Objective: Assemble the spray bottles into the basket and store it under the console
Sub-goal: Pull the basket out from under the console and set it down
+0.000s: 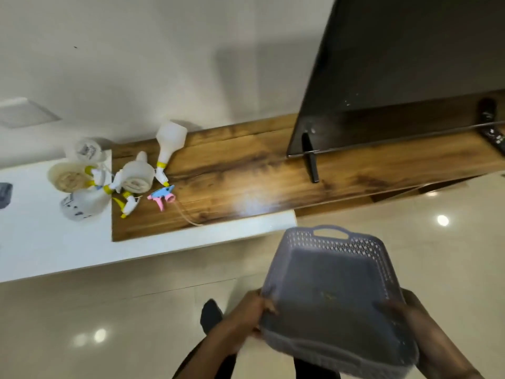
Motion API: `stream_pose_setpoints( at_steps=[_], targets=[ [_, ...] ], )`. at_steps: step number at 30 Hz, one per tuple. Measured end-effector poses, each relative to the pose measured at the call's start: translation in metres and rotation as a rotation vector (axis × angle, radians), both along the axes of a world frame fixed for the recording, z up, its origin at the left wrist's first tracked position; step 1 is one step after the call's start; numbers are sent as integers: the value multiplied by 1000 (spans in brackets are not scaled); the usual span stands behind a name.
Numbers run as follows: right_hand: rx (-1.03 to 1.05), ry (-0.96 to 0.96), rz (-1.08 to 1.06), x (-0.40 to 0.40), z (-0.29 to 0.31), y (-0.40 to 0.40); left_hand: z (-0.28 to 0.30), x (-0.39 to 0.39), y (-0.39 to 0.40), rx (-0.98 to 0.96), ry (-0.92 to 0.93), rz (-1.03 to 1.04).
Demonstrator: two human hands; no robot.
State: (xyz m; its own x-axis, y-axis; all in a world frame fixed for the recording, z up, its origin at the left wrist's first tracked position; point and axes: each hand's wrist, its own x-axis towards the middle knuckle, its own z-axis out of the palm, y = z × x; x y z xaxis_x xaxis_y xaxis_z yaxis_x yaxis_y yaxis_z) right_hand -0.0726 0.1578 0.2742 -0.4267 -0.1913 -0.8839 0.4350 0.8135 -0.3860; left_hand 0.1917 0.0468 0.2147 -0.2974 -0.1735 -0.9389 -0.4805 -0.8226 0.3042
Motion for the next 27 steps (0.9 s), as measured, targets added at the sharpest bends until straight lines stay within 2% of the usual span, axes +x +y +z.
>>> stream_pose_setpoints(
  at_steps=[4, 7, 10, 17, 22, 27],
  targets=[
    [-25, 41, 111, 39, 24, -24, 9, 62, -1, -41, 16, 225],
    [-132, -11, 189, 65, 24, -53, 13, 100, -13, -141, 49, 267],
    [-235, -94, 212, 81, 9, -92, 8, 127, -39, -269, 5, 297],
    [-462, -123, 320, 88, -38, -200, -26, 134, -126, -438, -45, 330],
    [-485, -66, 352, 92, -66, -267, -45, 132, -178, -552, -33, 360],
    [-493, 15, 393, 98, -87, -308, -58, 130, -213, -585, -28, 359]
  ],
)
